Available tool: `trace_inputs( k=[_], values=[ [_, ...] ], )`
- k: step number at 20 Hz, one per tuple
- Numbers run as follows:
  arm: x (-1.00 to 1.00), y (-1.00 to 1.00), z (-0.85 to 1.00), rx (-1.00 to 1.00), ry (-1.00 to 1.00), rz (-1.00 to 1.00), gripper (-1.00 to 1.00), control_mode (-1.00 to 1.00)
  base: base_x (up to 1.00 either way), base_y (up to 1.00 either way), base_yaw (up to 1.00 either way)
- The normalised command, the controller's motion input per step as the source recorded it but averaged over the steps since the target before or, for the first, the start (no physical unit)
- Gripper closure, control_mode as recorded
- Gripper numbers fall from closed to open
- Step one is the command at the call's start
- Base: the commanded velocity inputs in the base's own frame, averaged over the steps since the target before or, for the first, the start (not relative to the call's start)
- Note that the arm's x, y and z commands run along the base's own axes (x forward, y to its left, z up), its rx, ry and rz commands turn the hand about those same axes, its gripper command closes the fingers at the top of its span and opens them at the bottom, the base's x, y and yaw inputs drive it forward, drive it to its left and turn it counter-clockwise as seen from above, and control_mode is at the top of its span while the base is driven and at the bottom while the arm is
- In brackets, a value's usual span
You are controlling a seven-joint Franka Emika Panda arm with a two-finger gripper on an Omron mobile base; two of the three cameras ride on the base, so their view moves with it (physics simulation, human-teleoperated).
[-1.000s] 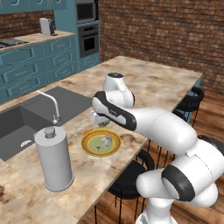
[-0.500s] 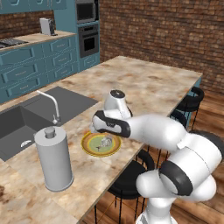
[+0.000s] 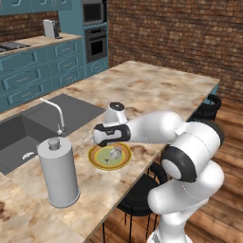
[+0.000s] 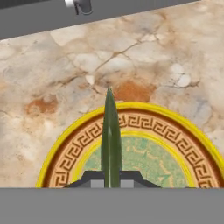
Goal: Take the lemon wedge from the fridge and place it on the plate with fish on the dining counter.
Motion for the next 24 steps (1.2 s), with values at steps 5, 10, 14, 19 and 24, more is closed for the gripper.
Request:
trace_inputs(
  k=[5,10,14,19,24],
  values=[
    [-0.10,0.09,-0.40,0.00,0.00,0.07,1.00,-1.00,0.00,0.00,0.00],
    [-0.18,0.00,-0.42,0.00,0.00,0.03,1.00,-1.00,0.00,0.00,0.00],
    [-0.02,0.00,-0.28,0.00,0.00,0.00,1.00,-1.00,0.00,0.00,0.00],
    [0.10,-0.01,-0.11,0.00,0.00,0.00,1.00,-1.00,0.00,0.00,0.00],
    [0.28,-0.05,-0.01,0.00,0.00,0.00,1.00,-1.00,0.00,0.00,0.00]
  ],
)
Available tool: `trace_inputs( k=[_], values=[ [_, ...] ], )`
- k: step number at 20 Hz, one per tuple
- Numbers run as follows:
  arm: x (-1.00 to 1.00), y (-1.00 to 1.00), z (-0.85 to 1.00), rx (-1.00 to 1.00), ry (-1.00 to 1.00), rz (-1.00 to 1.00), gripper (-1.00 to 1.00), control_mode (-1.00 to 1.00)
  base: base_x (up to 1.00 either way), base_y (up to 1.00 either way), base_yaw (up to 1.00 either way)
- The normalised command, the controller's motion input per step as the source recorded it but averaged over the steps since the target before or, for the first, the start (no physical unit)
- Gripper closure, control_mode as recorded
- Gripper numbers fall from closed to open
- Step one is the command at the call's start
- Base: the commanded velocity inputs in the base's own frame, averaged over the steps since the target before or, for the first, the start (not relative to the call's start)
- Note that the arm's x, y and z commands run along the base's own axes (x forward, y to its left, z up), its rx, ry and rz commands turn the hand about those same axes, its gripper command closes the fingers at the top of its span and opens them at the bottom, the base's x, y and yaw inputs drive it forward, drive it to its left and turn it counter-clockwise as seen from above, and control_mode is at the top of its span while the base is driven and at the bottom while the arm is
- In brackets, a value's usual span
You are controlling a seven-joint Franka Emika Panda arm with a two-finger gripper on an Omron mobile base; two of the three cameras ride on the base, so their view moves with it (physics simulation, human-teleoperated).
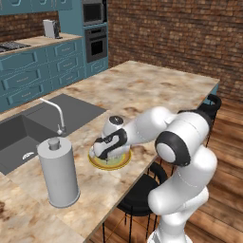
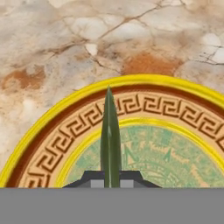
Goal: Take the lemon wedge from the fridge and place it on the plate with fish on the dining counter.
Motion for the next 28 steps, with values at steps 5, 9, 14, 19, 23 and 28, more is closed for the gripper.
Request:
trace_inputs(
  k=[5,9,14,19,23,28],
  values=[
    [0.09,0.00,0.00,0.00,0.00,0.00,-1.00,-1.00,0.00,0.00,0.00],
    [-0.03,0.00,0.52,0.00,-0.02,-0.04,-1.00,-1.00,0.00,0.00,0.00],
    [-0.82,-0.32,1.00,0.06,-0.06,-0.10,-1.00,-1.00,0.00,0.00,0.00],
    [-1.00,-0.78,0.91,0.16,-0.17,-0.11,-1.00,-1.00,0.00,0.00,0.00],
    [-1.00,-0.94,0.12,0.15,-0.20,-0.13,-1.00,-1.00,0.00,0.00,0.00],
    [-1.00,-0.73,0.33,0.05,-0.38,-0.18,-1.00,-1.00,0.00,0.00,0.00]
  ],
)
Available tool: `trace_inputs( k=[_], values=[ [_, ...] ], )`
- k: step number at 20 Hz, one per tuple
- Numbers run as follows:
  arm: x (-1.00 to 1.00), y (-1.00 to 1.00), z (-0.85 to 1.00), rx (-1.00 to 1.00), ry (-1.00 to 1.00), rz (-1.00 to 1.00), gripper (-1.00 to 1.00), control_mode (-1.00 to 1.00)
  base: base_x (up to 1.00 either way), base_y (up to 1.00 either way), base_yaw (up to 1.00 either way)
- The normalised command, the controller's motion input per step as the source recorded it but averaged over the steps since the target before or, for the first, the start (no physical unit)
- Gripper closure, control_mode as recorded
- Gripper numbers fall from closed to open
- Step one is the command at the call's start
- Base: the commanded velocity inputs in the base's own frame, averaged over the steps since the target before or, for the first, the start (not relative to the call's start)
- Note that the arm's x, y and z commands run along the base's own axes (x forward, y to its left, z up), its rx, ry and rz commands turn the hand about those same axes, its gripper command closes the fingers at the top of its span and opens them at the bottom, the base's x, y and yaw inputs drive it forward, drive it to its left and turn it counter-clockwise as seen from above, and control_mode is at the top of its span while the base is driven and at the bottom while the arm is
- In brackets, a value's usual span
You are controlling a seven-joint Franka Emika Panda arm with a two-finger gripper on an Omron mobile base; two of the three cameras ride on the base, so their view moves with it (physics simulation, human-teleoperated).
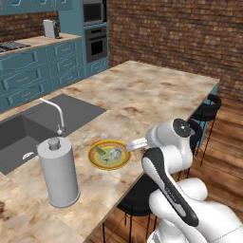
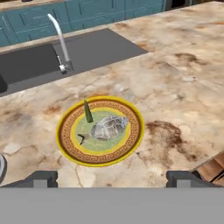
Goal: Take the lemon wedge from the fridge and place it on the plate with fish on the dining counter.
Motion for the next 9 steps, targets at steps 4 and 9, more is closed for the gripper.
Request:
trace_inputs(
  k=[4,9],
  values=[
    [-0.97,-0.42,1.00,0.02,-0.42,-0.30,-1.00,-1.00,0.00,0.00,0.00],
    [-0.51,-0.15,0.28,0.01,-0.16,-0.08,-1.00,-1.00,0.00,0.00,0.00]
  ],
)
